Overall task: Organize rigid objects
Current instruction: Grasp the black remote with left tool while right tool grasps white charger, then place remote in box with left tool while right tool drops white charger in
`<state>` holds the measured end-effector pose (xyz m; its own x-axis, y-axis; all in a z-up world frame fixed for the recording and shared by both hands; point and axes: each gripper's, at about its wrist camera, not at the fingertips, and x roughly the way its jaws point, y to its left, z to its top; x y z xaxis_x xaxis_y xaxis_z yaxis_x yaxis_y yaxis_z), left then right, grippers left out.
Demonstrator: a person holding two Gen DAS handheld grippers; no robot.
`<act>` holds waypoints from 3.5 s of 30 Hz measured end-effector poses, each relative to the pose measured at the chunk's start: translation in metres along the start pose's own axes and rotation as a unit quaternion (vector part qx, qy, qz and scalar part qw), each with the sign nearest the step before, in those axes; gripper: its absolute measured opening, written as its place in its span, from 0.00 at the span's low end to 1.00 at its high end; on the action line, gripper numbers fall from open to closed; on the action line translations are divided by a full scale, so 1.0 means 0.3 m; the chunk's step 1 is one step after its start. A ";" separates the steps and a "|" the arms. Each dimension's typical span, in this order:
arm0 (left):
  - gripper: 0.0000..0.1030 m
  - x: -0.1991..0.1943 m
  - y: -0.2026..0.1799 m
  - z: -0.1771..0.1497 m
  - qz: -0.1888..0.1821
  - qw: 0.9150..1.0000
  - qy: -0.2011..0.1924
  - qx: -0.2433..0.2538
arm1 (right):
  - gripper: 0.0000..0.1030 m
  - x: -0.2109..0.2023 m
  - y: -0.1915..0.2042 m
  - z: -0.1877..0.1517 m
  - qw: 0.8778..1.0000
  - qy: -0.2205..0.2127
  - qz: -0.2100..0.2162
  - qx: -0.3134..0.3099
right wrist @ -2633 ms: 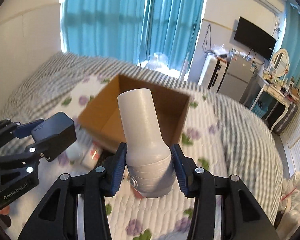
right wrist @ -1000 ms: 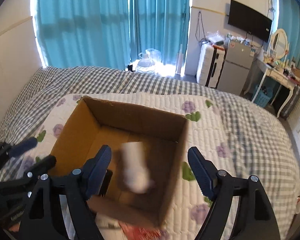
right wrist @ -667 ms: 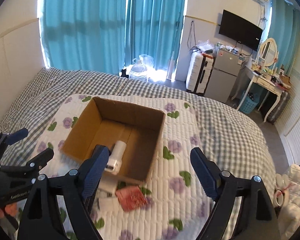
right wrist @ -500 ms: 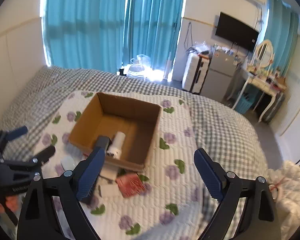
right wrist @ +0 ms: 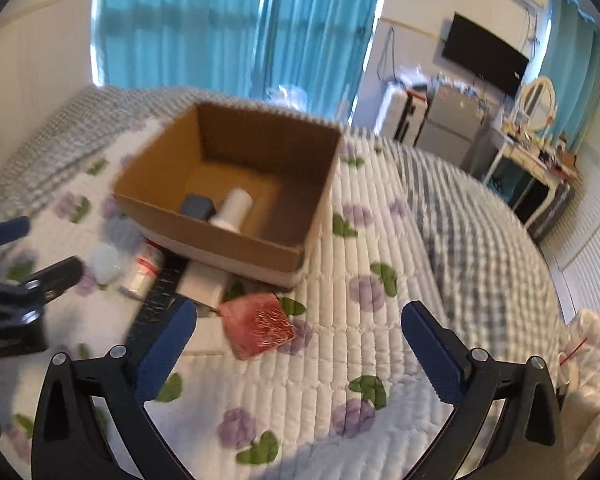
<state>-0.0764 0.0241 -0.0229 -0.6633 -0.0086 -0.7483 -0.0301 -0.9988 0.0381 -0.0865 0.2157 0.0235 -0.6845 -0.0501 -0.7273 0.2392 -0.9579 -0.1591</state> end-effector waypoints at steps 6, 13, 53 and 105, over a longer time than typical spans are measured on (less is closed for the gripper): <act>1.00 0.167 -0.055 -0.079 -0.010 0.999 0.034 0.022 | 1.00 0.168 -0.026 -0.106 0.999 0.031 0.028 0.035; 0.97 0.252 -0.099 -0.151 -0.028 0.995 0.073 0.053 | 1.00 0.204 -0.015 -0.133 0.997 0.055 0.039 0.036; 0.41 0.070 0.018 -0.192 -0.031 0.999 0.029 0.016 | 0.55 0.328 0.328 -0.178 0.987 0.088 0.125 -0.058; 0.44 0.360 -0.080 0.376 -0.016 1.000 0.000 0.024 | 0.53 0.202 -0.033 0.390 0.990 -0.090 0.108 0.007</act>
<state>-0.2317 0.0525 -0.0298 -0.6621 0.0241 -0.7490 -0.0879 -0.9951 0.0457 -0.2109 0.1892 0.0590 -0.7301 -0.3025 -0.6127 0.3851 -0.9229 -0.0034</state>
